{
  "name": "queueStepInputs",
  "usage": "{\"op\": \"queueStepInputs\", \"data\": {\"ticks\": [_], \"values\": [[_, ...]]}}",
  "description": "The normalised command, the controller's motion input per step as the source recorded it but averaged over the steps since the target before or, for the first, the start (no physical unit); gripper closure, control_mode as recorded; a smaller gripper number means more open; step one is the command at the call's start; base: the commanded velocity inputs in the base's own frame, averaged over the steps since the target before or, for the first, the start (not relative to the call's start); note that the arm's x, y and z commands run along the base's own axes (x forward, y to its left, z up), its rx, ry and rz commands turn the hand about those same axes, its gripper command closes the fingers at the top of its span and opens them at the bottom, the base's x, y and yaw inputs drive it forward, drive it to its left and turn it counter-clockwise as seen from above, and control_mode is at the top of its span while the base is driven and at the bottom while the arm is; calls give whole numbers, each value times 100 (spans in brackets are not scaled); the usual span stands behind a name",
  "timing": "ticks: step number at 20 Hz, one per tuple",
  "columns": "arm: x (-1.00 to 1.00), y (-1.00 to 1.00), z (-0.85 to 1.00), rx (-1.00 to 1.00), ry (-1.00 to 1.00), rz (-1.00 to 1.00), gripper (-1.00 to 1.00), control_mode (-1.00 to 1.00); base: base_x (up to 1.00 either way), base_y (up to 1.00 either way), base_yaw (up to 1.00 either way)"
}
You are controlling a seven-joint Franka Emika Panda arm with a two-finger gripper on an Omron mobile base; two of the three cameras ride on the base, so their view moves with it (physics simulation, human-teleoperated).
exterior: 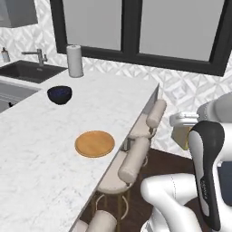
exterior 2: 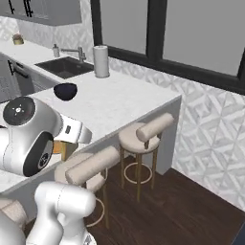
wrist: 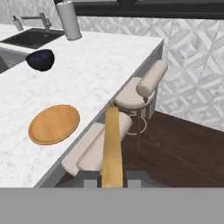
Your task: Start the toaster. Once the lever pops up, take the bread to the plate on the dining counter.
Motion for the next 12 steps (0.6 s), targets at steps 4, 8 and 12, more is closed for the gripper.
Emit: {"op": "queueStepInputs", "data": {"ticks": [4, 8, 12], "values": [[0, 0, 0, 0, 0, 0, 100, 100, 13, -54, 76], [0, 0, 0, 0, 0, 0, 100, 100, 17, -51, 77], [0, 0, 0, 0, 0, 0, 100, 100, 15, -53, 75]]}}
